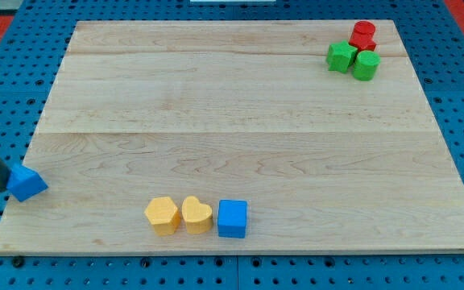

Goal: Move blue triangle right to the blue cube

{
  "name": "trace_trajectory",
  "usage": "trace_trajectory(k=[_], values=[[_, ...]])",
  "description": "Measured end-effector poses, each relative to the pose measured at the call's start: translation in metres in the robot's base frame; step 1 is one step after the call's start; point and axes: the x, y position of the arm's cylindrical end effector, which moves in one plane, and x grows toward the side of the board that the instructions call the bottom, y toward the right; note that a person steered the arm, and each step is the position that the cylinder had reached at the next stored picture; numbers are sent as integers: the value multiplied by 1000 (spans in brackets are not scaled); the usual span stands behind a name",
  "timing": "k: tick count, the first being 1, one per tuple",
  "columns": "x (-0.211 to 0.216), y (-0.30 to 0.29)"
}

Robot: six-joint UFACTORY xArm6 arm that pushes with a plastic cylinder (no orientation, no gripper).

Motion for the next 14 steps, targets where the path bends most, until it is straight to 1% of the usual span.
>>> trace_trajectory(k=[1, 2, 3, 4, 5, 6, 7, 8, 9, 10, 11, 12, 13, 14], values=[[-1, 42], [-24, 73], [-31, 113], [-27, 149], [-16, 106], [13, 119], [-18, 188], [-39, 239], [-51, 253], [-55, 292], [-23, 358], [-5, 386], [10, 389], [17, 370]])
